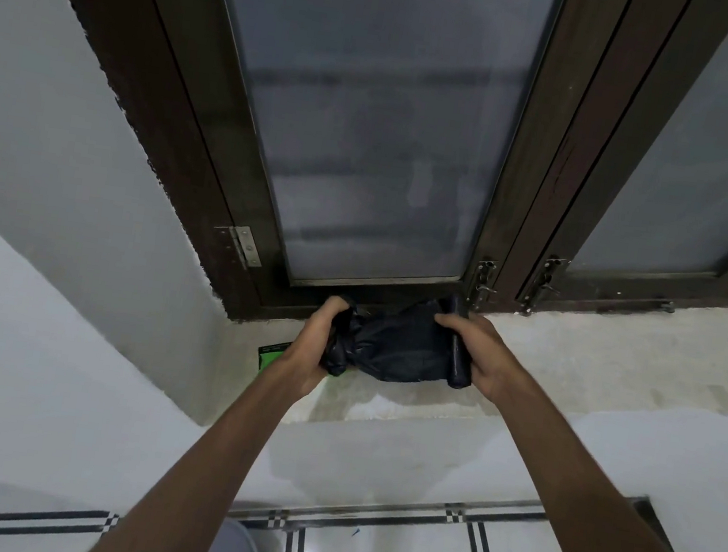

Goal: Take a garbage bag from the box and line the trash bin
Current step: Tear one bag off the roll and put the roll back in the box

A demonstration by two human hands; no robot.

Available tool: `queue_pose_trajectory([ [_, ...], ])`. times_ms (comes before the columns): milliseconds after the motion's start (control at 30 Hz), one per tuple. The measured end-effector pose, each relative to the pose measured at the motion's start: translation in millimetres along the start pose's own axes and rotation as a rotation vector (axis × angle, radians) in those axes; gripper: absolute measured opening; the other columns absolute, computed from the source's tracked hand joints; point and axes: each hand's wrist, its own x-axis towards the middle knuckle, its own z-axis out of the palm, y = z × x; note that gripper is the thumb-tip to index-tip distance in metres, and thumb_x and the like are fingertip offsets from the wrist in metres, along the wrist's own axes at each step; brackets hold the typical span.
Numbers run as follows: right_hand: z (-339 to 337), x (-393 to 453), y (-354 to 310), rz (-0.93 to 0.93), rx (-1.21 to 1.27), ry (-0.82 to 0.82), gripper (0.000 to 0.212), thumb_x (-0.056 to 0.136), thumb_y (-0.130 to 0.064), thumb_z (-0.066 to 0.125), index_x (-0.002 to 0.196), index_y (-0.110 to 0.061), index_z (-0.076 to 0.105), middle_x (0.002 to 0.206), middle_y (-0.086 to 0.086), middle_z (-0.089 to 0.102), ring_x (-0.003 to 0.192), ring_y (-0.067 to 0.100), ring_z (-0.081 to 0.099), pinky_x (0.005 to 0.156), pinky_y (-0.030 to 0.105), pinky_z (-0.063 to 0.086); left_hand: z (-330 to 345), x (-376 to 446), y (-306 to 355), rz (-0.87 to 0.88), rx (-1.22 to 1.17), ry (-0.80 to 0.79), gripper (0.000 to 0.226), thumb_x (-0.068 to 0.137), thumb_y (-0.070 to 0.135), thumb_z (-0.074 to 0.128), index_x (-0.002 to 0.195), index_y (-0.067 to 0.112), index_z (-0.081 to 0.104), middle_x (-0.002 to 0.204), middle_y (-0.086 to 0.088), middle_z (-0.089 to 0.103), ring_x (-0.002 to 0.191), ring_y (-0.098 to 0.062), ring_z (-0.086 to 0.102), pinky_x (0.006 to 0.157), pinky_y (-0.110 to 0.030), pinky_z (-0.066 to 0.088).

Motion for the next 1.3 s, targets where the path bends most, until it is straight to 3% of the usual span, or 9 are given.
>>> queue_pose_trajectory([
  [133,-1.7,2.8,0.4,-0.018,0.034,0.017,0.023,0.093,-0.019,0.066,0.115,-0.011,0.067,0.107,0.009,0.073,0.098,0.024,0.07,0.077,0.033,0.057,-0.5,-2.5,-1.9,-0.012,-0.027,-0.038,0.025,0.096,0.021,0.046,0.105,0.013,0.068,0.101,-0.007,0.07,0.084,-0.021,0.062,0.068,-0.032,0.048],
  [267,-11.1,6.7,0.1,-0.025,0.018,0.051,0.026,0.091,-0.027,0.069,0.113,-0.013,0.068,0.107,0.008,0.075,0.098,0.024,0.07,0.077,0.033,0.057,-0.2,0.2,-0.6,0.04,-0.089,0.107,0.03,0.096,0.003,0.037,0.09,0.016,0.064,0.099,-0.009,0.067,0.085,-0.023,0.061,0.065,-0.032,0.046],
  [400,-13.6,7.3,-0.1,-0.035,-0.01,-0.025,0.035,0.091,-0.036,0.069,0.118,-0.014,0.07,0.113,0.007,0.075,0.103,0.024,0.072,0.087,0.036,0.058,-1.7,1.6,0.5,0.006,-0.15,0.114,0.027,0.096,0.02,0.037,0.083,0.015,0.061,0.103,-0.013,0.065,0.085,-0.026,0.062,0.071,-0.033,0.049],
  [600,-11.1,8.9,-5.1,0.047,0.078,0.04,0.038,0.092,-0.041,0.064,0.113,-0.011,0.071,0.108,0.014,0.075,0.099,0.034,0.071,0.094,0.051,0.055,-7.5,0.2,5.1,-0.02,0.055,-0.047,0.024,0.091,0.035,0.055,0.109,0.02,0.058,0.114,-0.008,0.063,0.103,-0.027,0.061,0.086,-0.038,0.048],
  [700,-8.6,6.4,-4.8,0.102,0.084,-0.02,0.044,0.085,-0.047,0.07,0.111,-0.012,0.07,0.104,0.016,0.075,0.098,0.035,0.071,0.092,0.05,0.055,-0.4,-1.0,2.9,-0.04,0.427,0.035,0.087,0.058,0.076,0.074,0.121,0.019,0.053,0.119,-0.003,0.064,0.108,-0.022,0.062,0.098,-0.039,0.05],
  [733,-6.5,5.7,-3.1,0.087,0.077,-0.058,0.046,0.083,-0.046,0.073,0.113,-0.012,0.069,0.107,0.017,0.074,0.099,0.036,0.071,0.092,0.05,0.056,4.1,-0.9,1.1,-0.014,0.523,0.032,0.093,0.05,0.08,0.074,0.119,0.021,0.057,0.116,-0.001,0.065,0.105,-0.019,0.062,0.094,-0.037,0.052],
  [867,4.8,4.1,2.0,-0.041,0.074,-0.145,0.039,0.085,-0.023,0.075,0.119,-0.007,0.064,0.115,0.02,0.072,0.099,0.032,0.072,0.084,0.042,0.059,20.9,-3.1,1.1,0.078,0.642,-0.009,0.032,0.075,0.049,0.079,0.086,0.024,0.062,0.086,0.006,0.066,0.085,-0.014,0.063,0.065,-0.024,0.048],
  [1133,-3.0,6.5,5.8,0.033,0.117,-0.107,0.026,0.099,-0.027,0.051,0.115,-0.011,0.063,0.108,0.016,0.066,0.096,0.027,0.064,0.089,0.039,0.051,7.2,13.0,2.2,0.044,0.4,0.099,0.032,0.077,0.027,0.068,0.107,0.016,0.064,0.106,-0.016,0.07,0.098,-0.032,0.066,0.086,-0.048,0.055],
  [1300,0.4,5.1,5.4,0.072,0.089,-0.093,0.033,0.098,-0.038,0.053,0.111,-0.013,0.069,0.11,0.014,0.071,0.101,0.03,0.067,0.097,0.045,0.05,7.0,17.8,0.2,0.027,0.147,0.142,0.03,0.086,0.007,0.059,0.116,0.007,0.057,0.1,-0.015,0.068,0.085,-0.028,0.066,0.06,-0.031,0.051],
])
